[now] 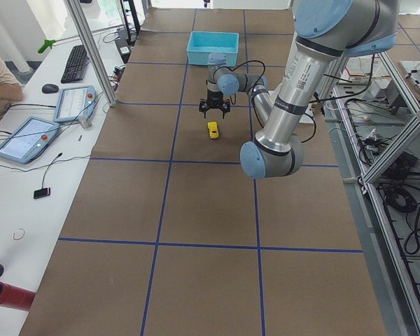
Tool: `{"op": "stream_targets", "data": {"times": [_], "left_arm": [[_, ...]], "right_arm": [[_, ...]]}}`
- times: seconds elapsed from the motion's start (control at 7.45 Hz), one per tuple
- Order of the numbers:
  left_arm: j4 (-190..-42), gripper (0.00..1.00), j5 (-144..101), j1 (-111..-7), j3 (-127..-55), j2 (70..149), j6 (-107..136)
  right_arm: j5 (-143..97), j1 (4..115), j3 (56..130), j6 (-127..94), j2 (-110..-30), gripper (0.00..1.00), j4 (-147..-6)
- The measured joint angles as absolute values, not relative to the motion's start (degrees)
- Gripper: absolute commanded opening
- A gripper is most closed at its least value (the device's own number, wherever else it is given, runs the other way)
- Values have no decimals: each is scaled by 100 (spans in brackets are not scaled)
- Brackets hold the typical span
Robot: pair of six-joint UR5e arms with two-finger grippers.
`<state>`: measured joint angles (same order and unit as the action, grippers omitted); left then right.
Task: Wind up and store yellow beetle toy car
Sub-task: 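Move the left gripper down over the yellow beetle toy car, then close the left gripper on the car and press it onto the table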
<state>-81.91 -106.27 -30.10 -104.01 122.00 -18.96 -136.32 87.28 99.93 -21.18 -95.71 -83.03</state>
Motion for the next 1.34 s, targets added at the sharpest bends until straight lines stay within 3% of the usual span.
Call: {"op": "stream_targets", "data": {"times": [0.54, 1.34], "left_arm": [[-8493, 100, -10478, -2947, -9429, 12638, -1653], [-8505, 96, -10779, -2951, -9232, 12675, -1627]], "right_arm": [[-13632, 8728, 9993, -2118, -9571, 100, -8297], [-13632, 8728, 10002, -2115, -9580, 100, -8299]]}}
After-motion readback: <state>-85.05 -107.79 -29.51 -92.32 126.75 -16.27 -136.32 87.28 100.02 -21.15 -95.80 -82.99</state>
